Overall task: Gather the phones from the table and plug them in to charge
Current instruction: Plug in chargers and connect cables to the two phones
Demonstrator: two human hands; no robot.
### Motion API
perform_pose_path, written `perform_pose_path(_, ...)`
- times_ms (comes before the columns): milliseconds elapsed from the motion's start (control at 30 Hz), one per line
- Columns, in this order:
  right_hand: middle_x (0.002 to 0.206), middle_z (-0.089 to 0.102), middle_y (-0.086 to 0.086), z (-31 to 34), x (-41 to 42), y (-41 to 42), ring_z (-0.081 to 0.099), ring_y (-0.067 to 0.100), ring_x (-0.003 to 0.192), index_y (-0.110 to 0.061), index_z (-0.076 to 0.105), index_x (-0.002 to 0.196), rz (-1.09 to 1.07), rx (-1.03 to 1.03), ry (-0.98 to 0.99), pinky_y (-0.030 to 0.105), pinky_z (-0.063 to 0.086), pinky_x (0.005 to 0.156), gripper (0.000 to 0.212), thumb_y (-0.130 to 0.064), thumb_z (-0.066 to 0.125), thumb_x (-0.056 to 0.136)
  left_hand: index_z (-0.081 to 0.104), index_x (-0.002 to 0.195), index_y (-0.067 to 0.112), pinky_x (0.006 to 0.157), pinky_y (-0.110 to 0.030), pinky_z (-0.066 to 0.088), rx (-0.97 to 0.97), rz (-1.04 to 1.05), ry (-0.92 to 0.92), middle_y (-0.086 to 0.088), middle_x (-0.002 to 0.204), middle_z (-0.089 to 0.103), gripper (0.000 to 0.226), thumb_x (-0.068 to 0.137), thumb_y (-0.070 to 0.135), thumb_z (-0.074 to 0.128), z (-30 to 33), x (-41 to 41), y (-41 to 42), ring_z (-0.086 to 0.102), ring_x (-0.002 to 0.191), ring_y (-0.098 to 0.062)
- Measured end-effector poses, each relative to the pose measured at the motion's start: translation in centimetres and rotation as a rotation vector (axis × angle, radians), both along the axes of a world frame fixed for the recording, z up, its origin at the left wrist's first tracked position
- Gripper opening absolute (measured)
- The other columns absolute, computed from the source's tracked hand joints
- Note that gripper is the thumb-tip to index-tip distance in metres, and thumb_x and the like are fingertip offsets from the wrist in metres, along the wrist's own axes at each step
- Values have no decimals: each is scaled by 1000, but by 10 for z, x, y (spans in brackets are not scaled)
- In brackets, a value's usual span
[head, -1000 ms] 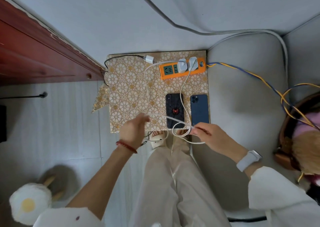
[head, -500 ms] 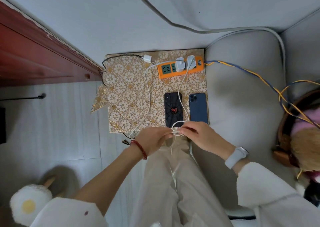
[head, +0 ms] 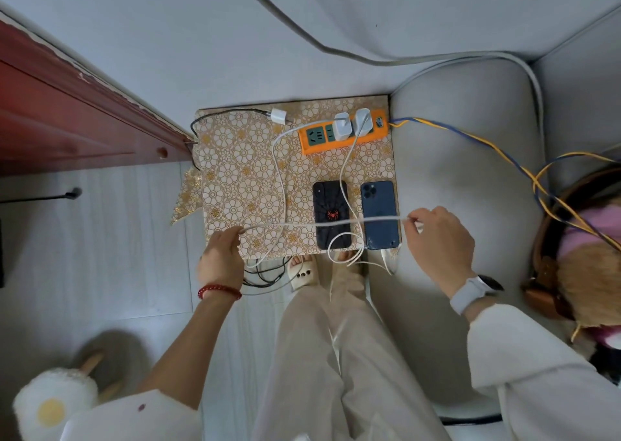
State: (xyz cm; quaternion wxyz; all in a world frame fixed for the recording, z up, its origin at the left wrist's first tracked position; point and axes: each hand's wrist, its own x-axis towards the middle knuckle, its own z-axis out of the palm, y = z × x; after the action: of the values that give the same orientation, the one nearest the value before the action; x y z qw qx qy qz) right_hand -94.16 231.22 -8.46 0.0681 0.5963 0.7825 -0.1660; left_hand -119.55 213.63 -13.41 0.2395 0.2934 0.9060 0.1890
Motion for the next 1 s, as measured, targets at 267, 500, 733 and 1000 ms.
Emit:
perform_pose_path(267, 81, 62, 10, 10, -30, 39, 63, 22, 78, -12, 56, 78, -1196, -565, 1227, 28, 53, 74, 18, 0, 44, 86, 63, 108, 16, 60, -33, 43, -243, -303, 16, -12, 97, 63, 39, 84, -7, 43, -19, 6, -7, 59, 85, -34)
perform_pose_path(500, 60, 49, 1, -10, -34, 45, 40, 10, 34, -19, 43, 79, -1445, -464, 1328, 21, 41, 49, 19, -29, 41, 95, 58, 115, 24, 61, -28, 39, -396, -445, 71, -7, 102, 62, 49, 81, -6, 41, -36, -2, -15, 60, 86, -31)
perform_pose_path(733, 69, 47, 6, -28, -8, 32, 38, 8, 37, -32, 4, 141, -850, -402, 788, 24, 38, 43, 50, -22, 21, 96, 57, 114, 30, 64, -27, 40, -553, -446, 60, -4, 108, 63, 47, 83, 0, 38, -49, -7, -25, 62, 90, -28)
perform_pose_path(1000, 73, 53, 0, -35, -31, -7, 34, 9, 47, -5, 53, 108, -206, -458, 539, 12, 33, 42, 32, -21, 27, 99, 55, 120, 20, 92, -39, 45, -583, -407, -278, -10, 125, 56, 36, 90, 11, 38, -51, 20, -4, 53, 113, -29)
